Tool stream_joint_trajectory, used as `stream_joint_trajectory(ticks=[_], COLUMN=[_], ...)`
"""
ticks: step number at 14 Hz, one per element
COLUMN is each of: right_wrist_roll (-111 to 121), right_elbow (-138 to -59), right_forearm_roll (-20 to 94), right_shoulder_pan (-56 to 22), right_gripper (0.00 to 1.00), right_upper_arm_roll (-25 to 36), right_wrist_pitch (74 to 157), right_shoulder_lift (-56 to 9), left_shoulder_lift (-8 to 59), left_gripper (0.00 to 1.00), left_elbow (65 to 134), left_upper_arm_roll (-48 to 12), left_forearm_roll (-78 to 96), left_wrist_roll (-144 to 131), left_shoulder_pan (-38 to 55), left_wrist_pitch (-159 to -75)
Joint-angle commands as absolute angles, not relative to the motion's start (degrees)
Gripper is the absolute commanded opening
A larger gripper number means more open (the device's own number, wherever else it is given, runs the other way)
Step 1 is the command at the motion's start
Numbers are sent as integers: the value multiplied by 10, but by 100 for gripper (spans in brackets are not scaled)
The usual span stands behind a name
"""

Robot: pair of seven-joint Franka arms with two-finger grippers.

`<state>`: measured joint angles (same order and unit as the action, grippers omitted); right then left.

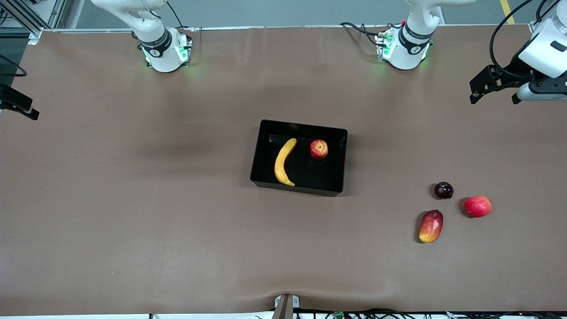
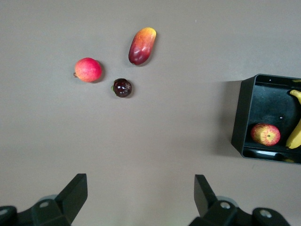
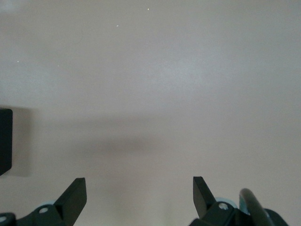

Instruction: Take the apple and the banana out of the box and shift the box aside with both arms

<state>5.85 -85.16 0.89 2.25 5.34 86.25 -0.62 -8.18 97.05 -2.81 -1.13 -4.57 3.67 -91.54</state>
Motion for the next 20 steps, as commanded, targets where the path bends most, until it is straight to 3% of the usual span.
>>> stream_joint_trajectory(ticks=[1,8,14,18,20], right_wrist_roll=[52,52,52,52,53], right_elbow=[-844,-844,-843,-843,-843], right_forearm_roll=[7,7,7,7,8], right_shoulder_pan=[27,27,27,26,27], right_gripper=[100,100,100,100,100], right_upper_arm_roll=[51,51,51,51,51], right_wrist_pitch=[856,856,858,860,862], right_shoulder_lift=[-9,-9,-10,-10,-10], left_shoulder_lift=[-78,-53,13,81,114], left_gripper=[100,100,100,100,100], left_elbow=[960,961,966,976,997], left_upper_arm_roll=[-29,-39,-160,-238,-243], left_forearm_roll=[-7,3,29,20,-27], left_wrist_roll=[-41,-45,-135,-245,-278], left_shoulder_pan=[34,47,54,63,99], left_wrist_pitch=[-913,-913,-963,-1056,-1110])
